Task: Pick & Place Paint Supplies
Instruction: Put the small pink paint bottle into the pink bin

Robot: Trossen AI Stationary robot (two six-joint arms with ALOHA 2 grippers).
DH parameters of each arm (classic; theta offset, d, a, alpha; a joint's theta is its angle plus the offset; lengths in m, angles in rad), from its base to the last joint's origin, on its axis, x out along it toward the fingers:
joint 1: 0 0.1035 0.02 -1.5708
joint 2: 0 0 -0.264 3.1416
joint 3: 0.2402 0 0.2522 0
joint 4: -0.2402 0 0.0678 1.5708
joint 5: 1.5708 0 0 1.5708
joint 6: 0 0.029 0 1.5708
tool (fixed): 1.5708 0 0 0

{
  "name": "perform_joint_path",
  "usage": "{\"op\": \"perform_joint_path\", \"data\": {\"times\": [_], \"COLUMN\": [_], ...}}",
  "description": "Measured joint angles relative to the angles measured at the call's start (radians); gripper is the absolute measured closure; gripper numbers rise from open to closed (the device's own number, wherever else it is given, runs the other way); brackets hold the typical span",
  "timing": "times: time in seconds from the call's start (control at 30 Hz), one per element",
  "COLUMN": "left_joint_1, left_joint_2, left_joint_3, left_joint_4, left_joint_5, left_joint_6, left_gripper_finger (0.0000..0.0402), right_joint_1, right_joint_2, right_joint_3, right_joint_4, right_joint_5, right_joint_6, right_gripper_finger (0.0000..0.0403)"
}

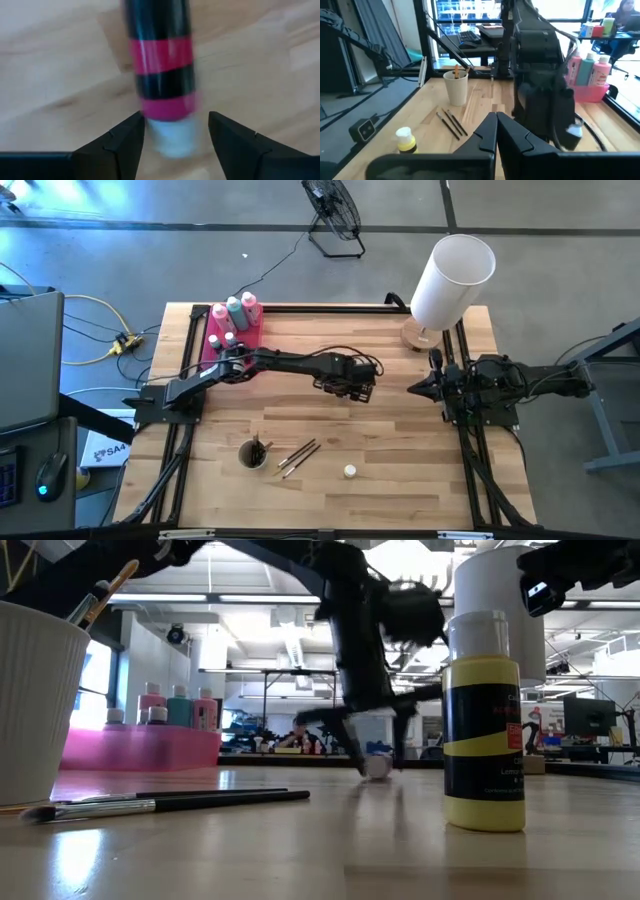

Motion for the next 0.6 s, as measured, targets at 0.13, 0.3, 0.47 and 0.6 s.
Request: {"op": "perform_joint_path", "data": {"times": [0.13,0.3,0.47,0.6], "left_joint_1": [0.0,-0.001,-0.002,-0.002], "left_joint_2": [0.019,0.02,0.022,0.023], "left_joint_3": [0.005,0.004,0.009,0.006], "left_joint_4": [-0.001,0.003,0.005,0.018], "left_joint_5": [0.022,-0.017,-0.051,-0.076], "left_joint_6": [-0.001,0.0,-0.001,-0.001], "left_gripper_finger": [0.0188,0.0188,0.0187,0.0188], "right_joint_1": [0.0,0.0,0.0,0.0], "right_joint_2": [0.0,0.001,0.001,0.001], "right_joint_3": [0.0,0.0,0.0,0.0], "right_joint_4": [-0.007,-0.007,-0.008,-0.008], "right_joint_5": [-0.003,-0.03,-0.028,-0.027], "right_joint_6": [0.023,0.027,0.026,0.026], "right_gripper_finger": [0.0401,0.0401,0.0401,0.0401]}}
